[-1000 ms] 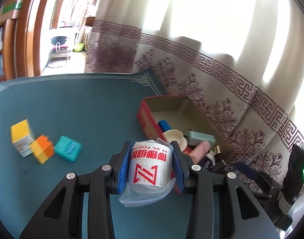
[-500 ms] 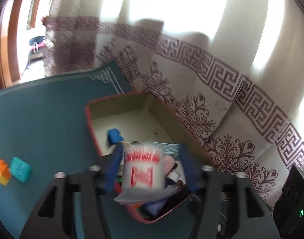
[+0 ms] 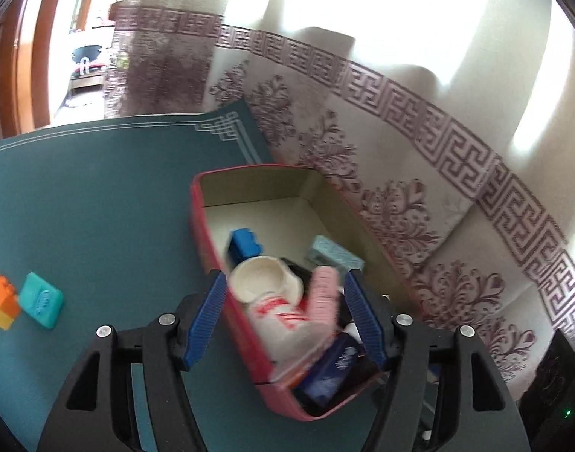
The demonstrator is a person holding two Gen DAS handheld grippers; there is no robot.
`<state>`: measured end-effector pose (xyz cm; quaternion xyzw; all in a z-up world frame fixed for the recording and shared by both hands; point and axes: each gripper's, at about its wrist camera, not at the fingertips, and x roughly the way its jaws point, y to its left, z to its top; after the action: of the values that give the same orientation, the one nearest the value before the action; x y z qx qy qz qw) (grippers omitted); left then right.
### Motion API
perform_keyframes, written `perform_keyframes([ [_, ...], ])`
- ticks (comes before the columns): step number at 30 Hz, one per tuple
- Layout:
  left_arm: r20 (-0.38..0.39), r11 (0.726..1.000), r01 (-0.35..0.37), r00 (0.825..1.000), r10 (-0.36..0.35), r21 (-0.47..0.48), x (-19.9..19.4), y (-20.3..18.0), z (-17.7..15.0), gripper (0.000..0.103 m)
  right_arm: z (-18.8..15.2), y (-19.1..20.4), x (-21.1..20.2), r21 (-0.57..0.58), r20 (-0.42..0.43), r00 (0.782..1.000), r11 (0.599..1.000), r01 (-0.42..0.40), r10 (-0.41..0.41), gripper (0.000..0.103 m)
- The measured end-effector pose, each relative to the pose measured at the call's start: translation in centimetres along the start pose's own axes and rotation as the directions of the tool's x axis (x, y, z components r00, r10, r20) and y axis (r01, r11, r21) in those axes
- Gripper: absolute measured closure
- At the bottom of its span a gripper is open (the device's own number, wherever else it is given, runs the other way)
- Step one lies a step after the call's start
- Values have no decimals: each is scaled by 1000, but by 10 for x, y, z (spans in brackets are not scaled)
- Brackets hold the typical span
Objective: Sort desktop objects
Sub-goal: 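Carry the tape roll and pink roller into the red box and release, then return both open tools from the red box to the table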
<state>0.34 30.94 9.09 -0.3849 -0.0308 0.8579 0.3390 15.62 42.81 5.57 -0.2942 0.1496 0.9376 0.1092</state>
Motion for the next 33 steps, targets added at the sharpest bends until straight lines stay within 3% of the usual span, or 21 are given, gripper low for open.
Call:
perform_keyframes([
  [5, 14, 994, -107, 994, 106, 26, -2, 14, -11, 35, 0, -2, 1, 7, -1, 1000, 1000, 0, 0, 23],
  [11, -26, 986, -148, 988, 150, 72, 10, 13, -21, 35, 0, -6, 0, 21, -4, 1000, 1000, 1, -1, 23],
  [19, -90, 971, -155, 981, 174, 184, 36, -7, -34, 35, 2, -9, -5, 33, 12, 1000, 999, 6, -7, 23],
  [24, -98, 978, -129, 984, 146, 164, 31, -4, -37, 35, 2, -9, -5, 34, 11, 1000, 999, 5, -5, 23],
  [33, -43, 987, -132, 990, 136, 89, 0, 16, -32, 35, 1, -1, -6, 13, 8, 1000, 1000, -8, 8, 22],
])
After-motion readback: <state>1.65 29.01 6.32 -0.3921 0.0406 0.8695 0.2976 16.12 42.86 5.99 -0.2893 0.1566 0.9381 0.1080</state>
